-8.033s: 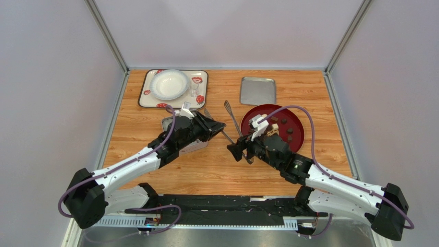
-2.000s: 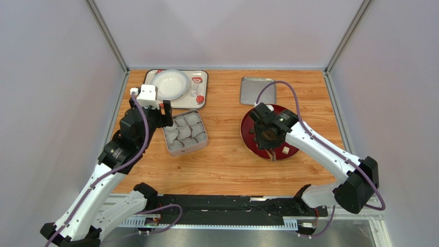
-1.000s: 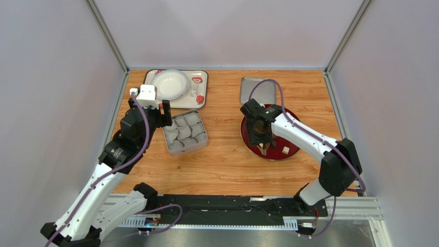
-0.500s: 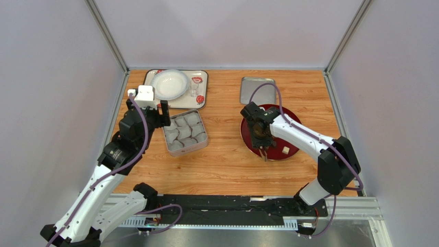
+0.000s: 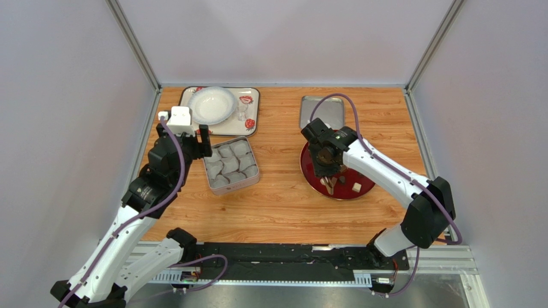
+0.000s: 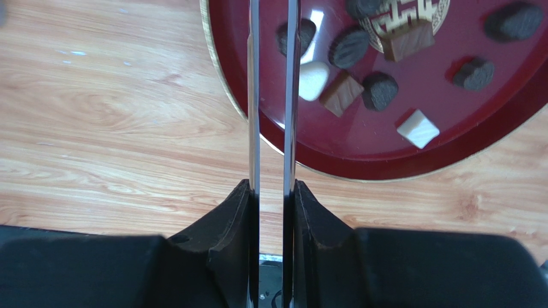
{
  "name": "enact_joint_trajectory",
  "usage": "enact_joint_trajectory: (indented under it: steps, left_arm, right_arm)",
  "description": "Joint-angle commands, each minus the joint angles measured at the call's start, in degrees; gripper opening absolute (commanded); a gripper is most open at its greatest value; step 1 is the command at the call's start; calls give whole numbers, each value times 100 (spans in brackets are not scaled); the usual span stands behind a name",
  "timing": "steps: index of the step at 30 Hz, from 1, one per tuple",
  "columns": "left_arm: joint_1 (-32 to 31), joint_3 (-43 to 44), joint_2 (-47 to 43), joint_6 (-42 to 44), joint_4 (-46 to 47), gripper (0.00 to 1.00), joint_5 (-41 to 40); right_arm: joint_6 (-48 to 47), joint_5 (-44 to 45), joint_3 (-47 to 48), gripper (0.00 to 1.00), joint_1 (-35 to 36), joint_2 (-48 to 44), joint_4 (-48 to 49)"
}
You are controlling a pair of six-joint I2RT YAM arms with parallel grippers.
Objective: Pack the chocolate
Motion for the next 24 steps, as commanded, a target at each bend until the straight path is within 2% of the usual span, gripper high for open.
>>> enact_joint_trajectory:
  steps: [1,8,16,24]
  left_arm:
    - [60,-6,-93,109,242,83,-91]
    - [122,-94,-409,74,365,83,-442]
    - [262,-270,-831,3,611,83,-618]
    - [333,-305,-858,-41,637,83,-636]
  right_arm:
    - [-311,108,797,14,296,-68,-38]
    - [-609,170,1816,14,867,494,146]
    - [-1408,-243,2792,14,1605,1399,1033]
    - [-1972,-902,3486,14,1922,2383,2070]
